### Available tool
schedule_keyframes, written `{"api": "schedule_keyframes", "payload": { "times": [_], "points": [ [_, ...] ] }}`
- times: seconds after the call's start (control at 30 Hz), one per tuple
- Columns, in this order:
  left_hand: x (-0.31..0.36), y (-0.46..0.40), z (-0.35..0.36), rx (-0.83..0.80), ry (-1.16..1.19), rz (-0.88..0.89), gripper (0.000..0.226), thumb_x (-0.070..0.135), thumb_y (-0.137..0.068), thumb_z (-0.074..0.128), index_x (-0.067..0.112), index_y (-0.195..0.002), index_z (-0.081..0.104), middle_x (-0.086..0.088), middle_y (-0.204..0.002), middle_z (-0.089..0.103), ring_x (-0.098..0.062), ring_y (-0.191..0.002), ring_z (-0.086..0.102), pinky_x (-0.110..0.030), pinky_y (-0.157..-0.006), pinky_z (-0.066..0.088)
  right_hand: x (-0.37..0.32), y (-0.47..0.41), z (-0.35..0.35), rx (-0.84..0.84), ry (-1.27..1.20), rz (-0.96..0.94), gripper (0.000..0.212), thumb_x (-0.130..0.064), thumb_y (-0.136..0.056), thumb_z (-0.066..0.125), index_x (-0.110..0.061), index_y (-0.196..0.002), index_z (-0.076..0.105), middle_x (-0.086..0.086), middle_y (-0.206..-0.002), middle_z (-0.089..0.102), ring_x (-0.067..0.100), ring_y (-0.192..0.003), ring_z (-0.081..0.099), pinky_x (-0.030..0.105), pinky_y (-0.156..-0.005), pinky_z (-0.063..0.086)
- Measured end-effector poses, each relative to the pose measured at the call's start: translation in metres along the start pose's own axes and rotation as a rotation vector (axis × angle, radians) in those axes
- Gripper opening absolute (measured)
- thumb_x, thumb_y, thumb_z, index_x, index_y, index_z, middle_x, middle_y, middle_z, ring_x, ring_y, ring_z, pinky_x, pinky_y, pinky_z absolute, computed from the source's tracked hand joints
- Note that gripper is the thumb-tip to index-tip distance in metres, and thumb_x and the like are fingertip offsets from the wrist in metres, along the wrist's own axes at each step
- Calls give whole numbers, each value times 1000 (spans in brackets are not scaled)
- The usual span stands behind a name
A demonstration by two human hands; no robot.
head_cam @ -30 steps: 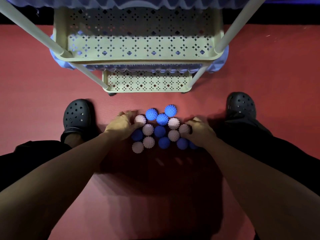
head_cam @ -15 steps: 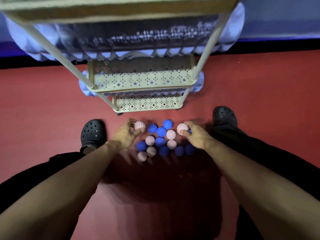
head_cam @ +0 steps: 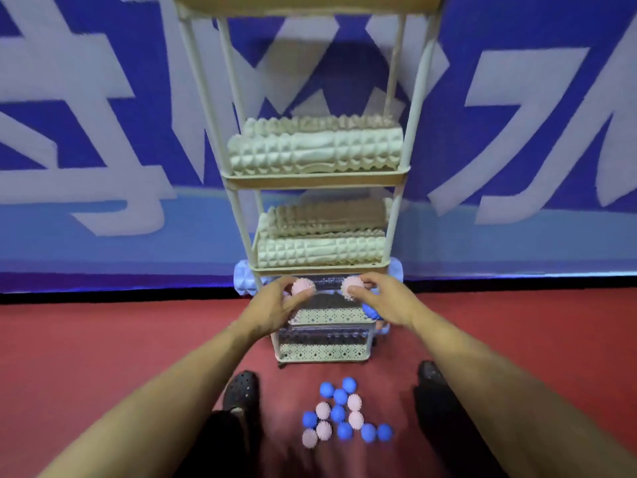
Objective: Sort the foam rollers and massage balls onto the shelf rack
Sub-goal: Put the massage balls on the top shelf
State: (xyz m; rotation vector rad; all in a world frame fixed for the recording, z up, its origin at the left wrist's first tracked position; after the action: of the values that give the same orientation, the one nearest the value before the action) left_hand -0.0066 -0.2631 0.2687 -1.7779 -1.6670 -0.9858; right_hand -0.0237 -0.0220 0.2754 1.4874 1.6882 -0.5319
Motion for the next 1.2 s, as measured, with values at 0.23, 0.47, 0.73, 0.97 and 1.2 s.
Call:
{"api": "schedule_keyframes", "payload": {
  "times": [0.23, 0.47, 0.73, 0.97, 1.2],
  "points": [
    [110, 45, -109, 161, -8, 142, 32, 57, -93, 57, 26, -94, 65, 7, -74, 70, -10, -53, 54, -31, -48, 47, -144, 45, -80, 202, 204, -223, 47, -56, -90, 62, -13, -105, 69, 7, -100, 71, 30, -83, 67, 41, -66, 54],
    [205, 52, -211, 435, -99, 303, 49, 63, -86, 62, 22, -113, 64, 0, -92, 69, -16, -73, 66, -36, -64, 53, -272, 54, -164, 428, 340, -449, 54, -63, -86, 60, -14, -105, 71, 5, -95, 70, 23, -90, 63, 41, -79, 50],
    [312, -8, -285, 635, -271, 586, 45, 46, -92, 64, 15, -125, 61, -4, -116, 64, -19, -105, 59, -34, -86, 51, -369, 3, -232, 556, 470, -657, 52, -55, -94, 56, -16, -129, 59, 3, -121, 64, 23, -111, 57, 37, -90, 45],
    [323, -80, -293, 589, -645, 362, 55, 58, -97, 46, 20, -135, 53, -11, -132, 49, -29, -126, 37, -41, -103, 33, -356, -64, -244, 502, 655, -539, 43, -55, -98, 46, -21, -120, 61, 4, -117, 63, 29, -107, 52, 43, -89, 42],
    [316, -105, -288, 427, -774, 286, 55, 59, -99, 27, 26, -130, 58, -12, -123, 51, -29, -117, 41, -44, -97, 35, -354, -87, -250, 377, 586, -465, 49, -56, -100, 42, -24, -134, 55, 0, -135, 59, 24, -118, 55, 39, -97, 41]
  ]
}}
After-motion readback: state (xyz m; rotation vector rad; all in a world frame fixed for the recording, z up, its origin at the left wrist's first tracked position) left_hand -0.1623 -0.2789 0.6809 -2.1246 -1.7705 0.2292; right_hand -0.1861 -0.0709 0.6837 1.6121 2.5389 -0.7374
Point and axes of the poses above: each hand's wrist, its own y-axis away from the middle knuckle, its own z-axis out of the palm, x = y × z, the point moved 4 cm from there along -y, towards the middle knuckle
